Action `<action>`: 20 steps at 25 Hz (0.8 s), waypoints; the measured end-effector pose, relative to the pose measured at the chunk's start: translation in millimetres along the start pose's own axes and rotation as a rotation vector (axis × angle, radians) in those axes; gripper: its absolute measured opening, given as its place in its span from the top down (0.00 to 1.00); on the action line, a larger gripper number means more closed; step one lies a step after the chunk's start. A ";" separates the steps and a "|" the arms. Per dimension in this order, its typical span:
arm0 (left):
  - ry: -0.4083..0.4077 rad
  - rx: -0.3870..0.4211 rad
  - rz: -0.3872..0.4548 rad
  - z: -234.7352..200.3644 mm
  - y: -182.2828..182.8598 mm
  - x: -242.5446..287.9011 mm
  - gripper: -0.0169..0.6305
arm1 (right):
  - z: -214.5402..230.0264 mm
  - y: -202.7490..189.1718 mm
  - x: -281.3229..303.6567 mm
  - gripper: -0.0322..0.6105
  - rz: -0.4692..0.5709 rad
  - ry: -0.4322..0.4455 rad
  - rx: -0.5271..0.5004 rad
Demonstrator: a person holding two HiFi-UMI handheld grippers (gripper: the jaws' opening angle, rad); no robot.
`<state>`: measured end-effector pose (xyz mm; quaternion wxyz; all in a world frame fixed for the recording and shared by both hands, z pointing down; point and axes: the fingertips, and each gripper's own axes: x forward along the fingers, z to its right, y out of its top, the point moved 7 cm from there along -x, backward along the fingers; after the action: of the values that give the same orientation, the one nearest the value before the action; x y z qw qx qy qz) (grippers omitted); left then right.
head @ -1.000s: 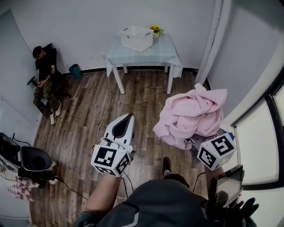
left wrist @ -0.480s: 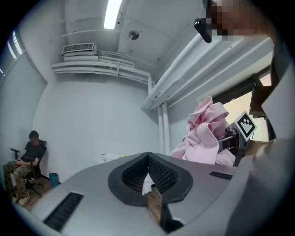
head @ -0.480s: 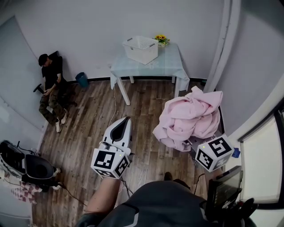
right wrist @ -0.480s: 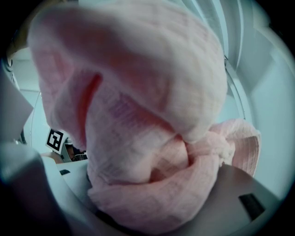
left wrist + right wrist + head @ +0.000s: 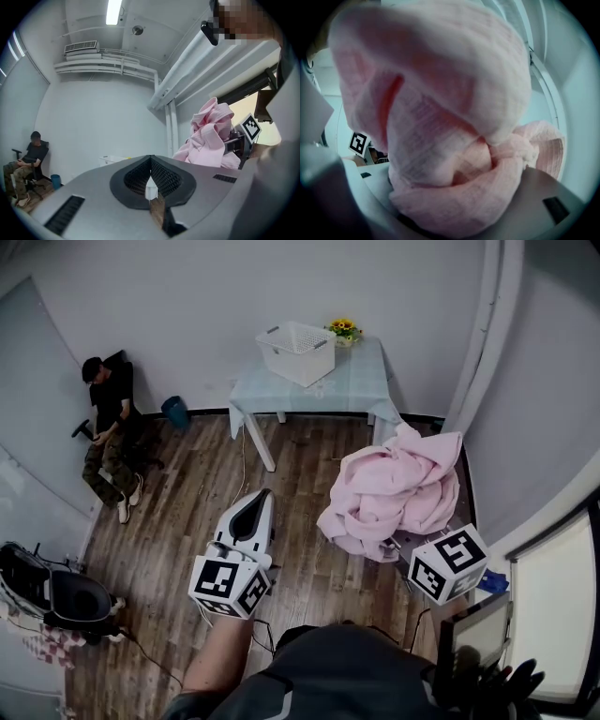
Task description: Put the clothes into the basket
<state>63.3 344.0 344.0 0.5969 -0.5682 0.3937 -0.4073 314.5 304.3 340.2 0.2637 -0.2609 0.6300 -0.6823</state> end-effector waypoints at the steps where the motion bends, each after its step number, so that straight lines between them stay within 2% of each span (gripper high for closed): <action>1: 0.005 0.000 -0.005 -2.1 0.3 3.8 0.96 | 4.6 0.6 4.7 0.45 -0.003 0.003 0.004; 6: 0.031 -0.012 -0.005 -23.1 1.1 23.7 0.96 | 23.6 5.3 33.4 0.45 -0.005 0.013 0.015; 10: 0.019 -0.015 -0.013 -41.0 -9.5 46.7 0.96 | 38.9 -2.7 59.0 0.45 -0.016 0.007 0.023; 16: -0.001 -0.018 -0.013 -119.2 -12.9 102.6 0.96 | 60.4 2.9 149.1 0.45 -0.012 -0.023 0.031; 20: -0.018 -0.009 -0.002 -132.2 -6.2 112.8 0.96 | 61.7 7.8 160.3 0.45 -0.002 -0.040 0.030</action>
<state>-19.9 191.3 343.5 0.5974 -0.5749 0.3896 -0.4009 241.0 148.9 340.6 0.2795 -0.2712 0.6140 -0.6865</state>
